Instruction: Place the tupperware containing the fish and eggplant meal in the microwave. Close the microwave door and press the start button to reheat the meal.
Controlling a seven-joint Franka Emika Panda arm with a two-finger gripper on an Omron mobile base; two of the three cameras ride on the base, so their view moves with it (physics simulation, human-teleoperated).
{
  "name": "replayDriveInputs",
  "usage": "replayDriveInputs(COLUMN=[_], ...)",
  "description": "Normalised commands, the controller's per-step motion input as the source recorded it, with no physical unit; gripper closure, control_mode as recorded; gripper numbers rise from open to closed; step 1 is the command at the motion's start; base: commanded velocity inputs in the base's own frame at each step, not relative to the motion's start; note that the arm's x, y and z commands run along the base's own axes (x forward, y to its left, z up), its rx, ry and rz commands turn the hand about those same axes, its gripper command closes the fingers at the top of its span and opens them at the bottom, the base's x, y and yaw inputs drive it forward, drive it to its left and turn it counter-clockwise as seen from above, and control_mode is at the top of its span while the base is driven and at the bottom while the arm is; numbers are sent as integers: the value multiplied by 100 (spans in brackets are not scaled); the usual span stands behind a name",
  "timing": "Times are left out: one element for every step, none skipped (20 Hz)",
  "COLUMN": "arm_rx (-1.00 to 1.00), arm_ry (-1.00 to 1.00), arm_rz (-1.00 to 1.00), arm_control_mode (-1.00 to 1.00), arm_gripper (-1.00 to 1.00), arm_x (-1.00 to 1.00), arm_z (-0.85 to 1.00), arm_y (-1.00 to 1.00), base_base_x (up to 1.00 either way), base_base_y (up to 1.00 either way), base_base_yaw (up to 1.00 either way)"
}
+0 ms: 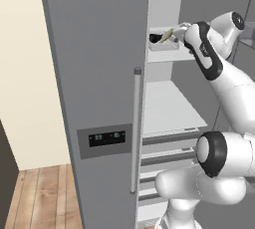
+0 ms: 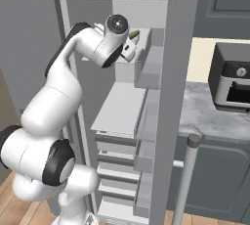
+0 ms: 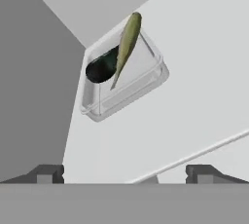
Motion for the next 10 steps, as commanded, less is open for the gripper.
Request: replayDriveInputs(arm_rx=[4,3,4,5,5,3,2,1,1,0], arm_ry=[5,5,6,7,7,7,8,7,8,8], arm_rz=[3,3,3,4,4,3,2,2,2,2], arm_control_mode=[-100,-100,-100,-100,-100,-100,-100,-100,-100,-100], arm_gripper=[-100,-100,-100,-100,-100,-100,-100,-100,-100,-100], arm_x=[65,61,61,64,61,58,56,56,56,55], arm_z=[0,0,0,-4,-6,-8,-8,-7,-9,-10], arm_y=[-2,-1,-1,-1,-1,0,0,0,0,0], base_base_x=[0,0,0,0,0,0,0,0,0,0], base_base_y=[0,0,0,0,0,0,0,0,0,0], base_base_yaw=[0,0,0,0,0,0,0,0,0,0])
